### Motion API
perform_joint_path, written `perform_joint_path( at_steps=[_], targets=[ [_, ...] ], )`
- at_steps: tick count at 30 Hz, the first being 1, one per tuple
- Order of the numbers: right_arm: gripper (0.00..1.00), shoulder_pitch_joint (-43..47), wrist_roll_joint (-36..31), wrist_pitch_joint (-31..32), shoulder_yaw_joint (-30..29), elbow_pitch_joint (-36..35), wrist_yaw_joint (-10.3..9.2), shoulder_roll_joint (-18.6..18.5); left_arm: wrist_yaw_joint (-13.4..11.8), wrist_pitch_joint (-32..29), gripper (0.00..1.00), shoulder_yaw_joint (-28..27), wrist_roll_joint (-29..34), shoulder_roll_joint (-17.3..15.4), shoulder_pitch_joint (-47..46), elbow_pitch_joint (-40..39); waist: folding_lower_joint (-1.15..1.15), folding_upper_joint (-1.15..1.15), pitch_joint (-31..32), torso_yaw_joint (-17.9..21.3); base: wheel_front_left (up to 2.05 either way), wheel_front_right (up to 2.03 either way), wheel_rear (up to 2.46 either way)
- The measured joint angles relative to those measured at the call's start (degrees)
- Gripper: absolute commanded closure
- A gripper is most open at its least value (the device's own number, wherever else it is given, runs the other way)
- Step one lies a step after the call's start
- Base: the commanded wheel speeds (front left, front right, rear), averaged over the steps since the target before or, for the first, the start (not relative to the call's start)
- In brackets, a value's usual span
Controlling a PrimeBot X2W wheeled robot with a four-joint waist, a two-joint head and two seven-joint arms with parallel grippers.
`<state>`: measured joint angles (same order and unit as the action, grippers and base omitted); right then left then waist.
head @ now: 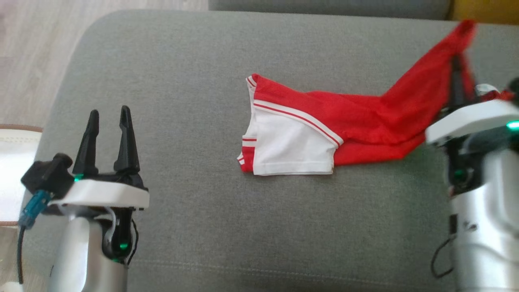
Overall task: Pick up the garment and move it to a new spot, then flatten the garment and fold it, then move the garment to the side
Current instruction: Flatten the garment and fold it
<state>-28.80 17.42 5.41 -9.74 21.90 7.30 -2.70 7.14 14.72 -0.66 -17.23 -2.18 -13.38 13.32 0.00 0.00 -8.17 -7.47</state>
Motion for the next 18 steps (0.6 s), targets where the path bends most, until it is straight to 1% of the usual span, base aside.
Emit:
perform_joint_path(
  at_steps=[5,8,12,16,17,18],
  targets=[
    [1.0,2.7,7.8,-0.2,10.0,-0.6,0.0,0.0,0.0,0.0,0.0,-0.1,0.0,0.0,0.4,0.0,0.0,0.0,0.9,-1.1,0.0,0.0,0.0],
    [1.0,2.8,10.9,-1.9,16.0,0.7,0.0,0.0,0.0,0.0,0.0,0.1,-0.1,0.0,0.4,0.0,0.0,0.0,0.8,-1.9,0.0,0.0,0.0],
    [1.0,2.7,15.5,-5.3,23.0,4.8,0.0,-0.1,0.0,0.0,0.0,0.4,-0.4,0.1,0.4,0.1,0.0,0.0,0.7,-3.2,0.0,0.0,0.0],
    [1.0,1.8,21.6,-9.0,29.4,10.1,0.0,-0.2,0.0,0.0,0.0,1.0,-1.1,0.1,0.4,0.4,0.0,0.0,0.5,-4.5,0.0,0.0,0.0],
    [1.0,1.8,21.6,-9.0,29.4,10.1,0.0,-0.2,0.0,0.0,0.0,1.0,-1.1,0.1,0.4,0.4,0.0,0.0,0.5,-4.5,0.0,0.0,0.0],
    [1.0,1.2,22.8,-10.1,30.9,11.8,0.0,-0.2,0.0,0.0,0.0,1.3,-1.1,0.1,0.4,0.5,0.0,0.0,0.5,-4.8,0.0,0.0,0.0]
  ],
)
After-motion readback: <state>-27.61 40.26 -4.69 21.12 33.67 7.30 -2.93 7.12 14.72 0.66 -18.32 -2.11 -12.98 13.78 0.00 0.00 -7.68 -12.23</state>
